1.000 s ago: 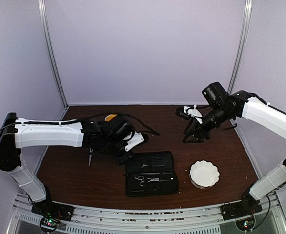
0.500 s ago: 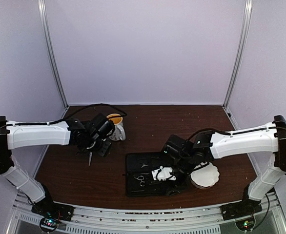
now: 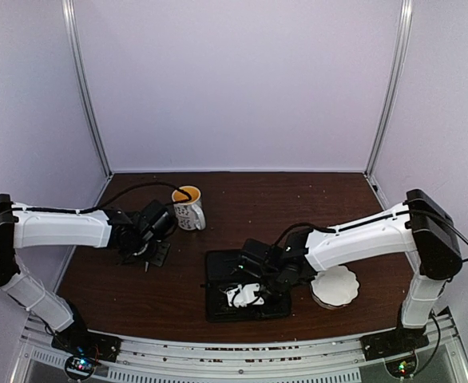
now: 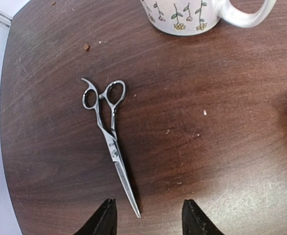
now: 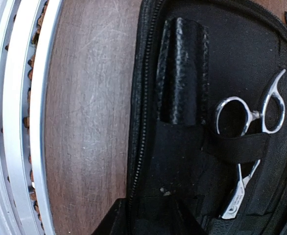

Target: Sort the hair-cutting tools

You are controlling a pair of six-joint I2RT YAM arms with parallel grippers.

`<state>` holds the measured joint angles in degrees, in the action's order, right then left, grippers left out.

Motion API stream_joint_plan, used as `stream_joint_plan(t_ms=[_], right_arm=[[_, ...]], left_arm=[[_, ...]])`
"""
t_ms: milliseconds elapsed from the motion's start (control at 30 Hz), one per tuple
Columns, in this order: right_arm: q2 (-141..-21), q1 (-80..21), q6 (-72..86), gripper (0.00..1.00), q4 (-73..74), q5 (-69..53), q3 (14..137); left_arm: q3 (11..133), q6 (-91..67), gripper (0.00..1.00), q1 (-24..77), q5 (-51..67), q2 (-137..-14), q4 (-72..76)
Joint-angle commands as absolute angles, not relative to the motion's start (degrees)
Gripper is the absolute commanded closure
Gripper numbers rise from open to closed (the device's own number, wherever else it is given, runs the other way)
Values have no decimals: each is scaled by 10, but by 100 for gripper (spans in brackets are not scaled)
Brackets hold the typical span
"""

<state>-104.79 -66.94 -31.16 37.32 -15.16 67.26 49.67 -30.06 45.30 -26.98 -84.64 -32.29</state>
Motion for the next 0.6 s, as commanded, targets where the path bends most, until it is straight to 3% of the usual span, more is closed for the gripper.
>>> stream_joint_plan(t_ms=[0, 200, 567], right_arm=[[-1072, -671, -308, 76, 367, -94, 701], [-1104, -671, -311, 87, 377, -72, 734], [-1113, -644, -339, 89, 369, -44, 754]], left_arm=[[492, -310, 53, 440, -263, -845, -283], [461, -328, 55, 390, -238, -818, -262], [449, -308, 61, 320, -159, -821, -237]])
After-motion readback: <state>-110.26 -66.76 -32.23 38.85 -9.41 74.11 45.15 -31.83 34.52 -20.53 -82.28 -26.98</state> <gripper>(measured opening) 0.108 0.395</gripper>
